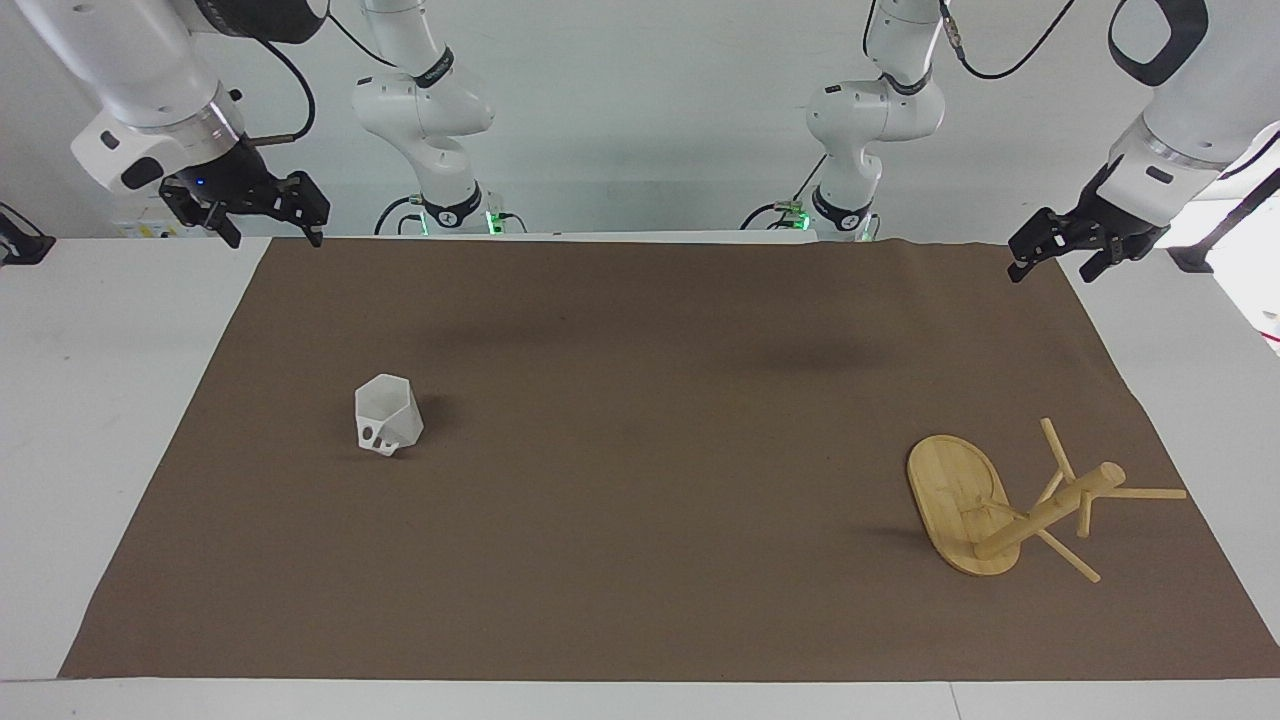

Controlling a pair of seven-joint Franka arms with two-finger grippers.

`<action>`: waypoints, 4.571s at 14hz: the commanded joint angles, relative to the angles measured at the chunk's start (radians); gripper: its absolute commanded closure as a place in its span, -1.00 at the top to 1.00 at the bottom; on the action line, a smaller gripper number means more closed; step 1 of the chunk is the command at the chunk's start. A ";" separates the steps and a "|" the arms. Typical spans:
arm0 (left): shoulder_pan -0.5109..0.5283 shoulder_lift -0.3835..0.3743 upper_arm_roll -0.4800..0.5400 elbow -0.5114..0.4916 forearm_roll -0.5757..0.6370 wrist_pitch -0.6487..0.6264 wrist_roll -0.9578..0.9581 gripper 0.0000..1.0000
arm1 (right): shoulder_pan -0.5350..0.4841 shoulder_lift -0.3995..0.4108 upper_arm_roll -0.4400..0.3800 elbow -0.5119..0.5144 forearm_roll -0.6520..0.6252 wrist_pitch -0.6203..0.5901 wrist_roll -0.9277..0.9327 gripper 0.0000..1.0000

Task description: Hang cup on rack

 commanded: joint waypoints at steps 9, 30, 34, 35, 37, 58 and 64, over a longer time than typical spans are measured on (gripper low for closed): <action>-0.008 -0.018 0.008 -0.018 -0.006 -0.006 -0.012 1.00 | -0.349 0.159 0.006 -0.070 0.426 0.157 -1.142 1.00; -0.016 -0.018 0.008 -0.018 -0.006 -0.006 -0.012 1.00 | -0.523 0.645 0.013 -0.263 1.116 0.027 -2.397 1.00; -0.010 -0.018 0.008 -0.018 -0.006 -0.006 -0.012 1.00 | -0.481 0.637 0.013 -0.297 1.164 0.045 -2.417 1.00; -0.013 -0.018 0.008 -0.018 -0.006 -0.006 -0.012 1.00 | -0.480 0.635 0.013 -0.312 1.173 0.047 -2.420 1.00; -0.010 -0.019 0.008 -0.018 -0.006 -0.008 -0.012 1.00 | -0.458 0.628 0.013 -0.329 1.194 0.054 -2.448 1.00; -0.018 -0.038 0.010 -0.066 0.001 -0.014 -0.017 1.00 | -0.391 0.614 0.097 -0.349 1.257 0.123 -2.454 -0.70; -0.103 -0.068 0.002 -0.133 0.030 0.061 -0.131 1.00 | -0.124 0.494 0.158 -0.348 1.511 0.321 -2.224 -0.76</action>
